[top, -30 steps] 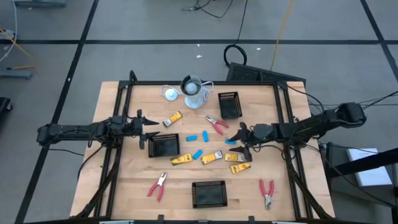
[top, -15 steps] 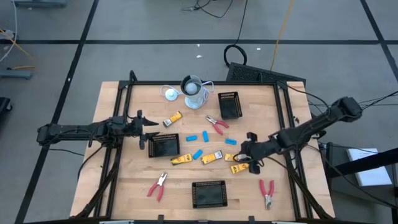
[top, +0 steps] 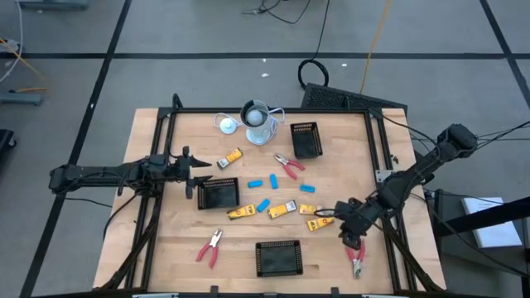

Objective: Pick & Place School Supplies
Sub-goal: Put the pink hole puncher into the top black bin

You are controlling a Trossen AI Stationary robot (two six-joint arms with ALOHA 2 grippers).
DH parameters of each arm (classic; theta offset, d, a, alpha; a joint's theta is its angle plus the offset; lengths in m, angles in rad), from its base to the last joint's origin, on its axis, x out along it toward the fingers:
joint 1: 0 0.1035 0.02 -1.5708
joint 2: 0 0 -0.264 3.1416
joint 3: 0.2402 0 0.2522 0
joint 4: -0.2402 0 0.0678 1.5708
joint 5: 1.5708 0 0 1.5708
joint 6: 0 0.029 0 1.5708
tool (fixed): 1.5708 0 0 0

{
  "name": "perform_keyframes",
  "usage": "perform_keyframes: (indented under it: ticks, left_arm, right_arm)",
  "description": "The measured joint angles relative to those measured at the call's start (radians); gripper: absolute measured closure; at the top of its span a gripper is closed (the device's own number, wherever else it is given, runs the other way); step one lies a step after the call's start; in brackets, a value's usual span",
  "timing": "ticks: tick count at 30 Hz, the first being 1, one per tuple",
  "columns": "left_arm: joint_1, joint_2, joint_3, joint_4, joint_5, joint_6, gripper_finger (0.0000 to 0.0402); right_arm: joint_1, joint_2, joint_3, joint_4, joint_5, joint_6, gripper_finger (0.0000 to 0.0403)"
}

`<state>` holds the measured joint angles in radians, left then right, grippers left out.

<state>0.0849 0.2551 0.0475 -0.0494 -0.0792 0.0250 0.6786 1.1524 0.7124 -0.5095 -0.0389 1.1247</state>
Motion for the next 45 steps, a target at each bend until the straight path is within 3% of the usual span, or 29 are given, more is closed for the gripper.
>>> perform_keyframes:
  ticks: [11,19,24,32,39,45]
  left_arm:
    - [0.000,0.000,0.000,0.000,0.000,0.000,0.0190]
    - [0.000,0.000,0.000,0.000,0.000,-0.004,0.0190]
    - [0.000,0.000,0.000,-0.001,0.001,-0.008,0.0190]
    - [-0.001,0.000,0.000,0.000,0.035,-0.008,0.0190]
    - [-0.002,0.000,0.000,-0.001,0.037,-0.018,0.0190]
    - [-0.002,0.000,0.000,-0.002,0.037,-0.027,0.0190]
  right_arm:
    - [0.171,0.141,0.000,0.085,-0.124,0.358,0.0261]
    - [0.186,0.294,0.005,0.266,-0.114,0.368,0.0261]
    - [0.167,0.377,0.005,0.278,-0.122,0.332,0.0261]
    - [0.147,0.358,0.001,0.289,-0.131,0.355,0.0261]
    - [0.134,0.339,-0.001,0.520,-0.096,0.180,0.0261]
    - [0.061,0.339,0.000,0.601,0.072,-0.071,0.0261]
